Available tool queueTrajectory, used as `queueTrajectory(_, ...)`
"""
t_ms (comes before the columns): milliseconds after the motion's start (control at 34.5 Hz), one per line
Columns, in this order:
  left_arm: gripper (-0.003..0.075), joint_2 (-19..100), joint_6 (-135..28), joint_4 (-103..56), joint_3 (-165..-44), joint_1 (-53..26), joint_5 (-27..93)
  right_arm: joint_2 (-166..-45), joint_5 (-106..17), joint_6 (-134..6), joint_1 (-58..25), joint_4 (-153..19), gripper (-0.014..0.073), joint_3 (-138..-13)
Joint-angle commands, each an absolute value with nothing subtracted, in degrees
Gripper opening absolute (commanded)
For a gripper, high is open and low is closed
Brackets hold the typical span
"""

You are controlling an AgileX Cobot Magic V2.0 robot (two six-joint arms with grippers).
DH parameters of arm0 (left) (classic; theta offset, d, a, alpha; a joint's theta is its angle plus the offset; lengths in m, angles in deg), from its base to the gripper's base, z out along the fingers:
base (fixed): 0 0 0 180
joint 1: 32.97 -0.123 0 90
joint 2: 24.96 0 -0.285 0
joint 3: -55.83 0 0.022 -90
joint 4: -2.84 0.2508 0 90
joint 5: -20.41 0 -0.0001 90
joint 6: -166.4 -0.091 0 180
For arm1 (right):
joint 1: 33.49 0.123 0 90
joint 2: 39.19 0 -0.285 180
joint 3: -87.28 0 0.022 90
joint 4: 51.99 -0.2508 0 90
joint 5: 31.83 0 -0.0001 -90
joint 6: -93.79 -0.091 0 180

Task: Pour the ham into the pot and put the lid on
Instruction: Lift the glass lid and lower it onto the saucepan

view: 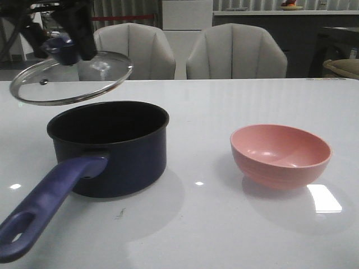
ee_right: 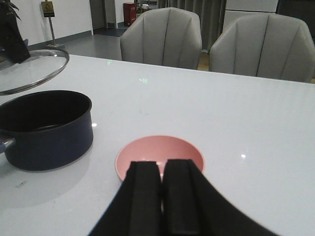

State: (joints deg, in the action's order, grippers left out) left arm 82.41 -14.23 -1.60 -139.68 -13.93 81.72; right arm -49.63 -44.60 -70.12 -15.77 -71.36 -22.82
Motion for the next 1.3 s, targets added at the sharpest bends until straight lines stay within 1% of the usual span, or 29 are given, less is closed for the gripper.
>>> queueTrajectory(0, 0.0371, 81.1, -14.5, -1.7, -143.1, -11.4, 82.1, -50.2, -40.6, -69.6, -15.7, -71.6, 0.0162, -24.4)
queueTrajectory(174, 0.0371, 83.4, -14.5, -1.6, -144.4, -9.6, 86.2, -50.2, -40.6, -69.6, -15.7, -71.6, 0.0162, -24.4)
queueTrajectory(521, 0.0371, 86.1, -14.6, -1.3, -145.3, -6.3, 85.0, -50.2, -40.7, -69.6, -15.7, -71.6, 0.0162, -24.4)
queueTrajectory(840, 0.0371, 86.9, -14.6, 1.7, -146.0, -6.4, 85.8, -50.2, -40.7, -69.6, -15.7, -71.6, 0.0162, -24.4)
queueTrajectory(1275, 0.0371, 87.0, -14.6, 2.8, -146.0, -6.4, 83.7, -50.2, -40.7, -69.6, -15.7, -71.6, 0.0162, -24.4)
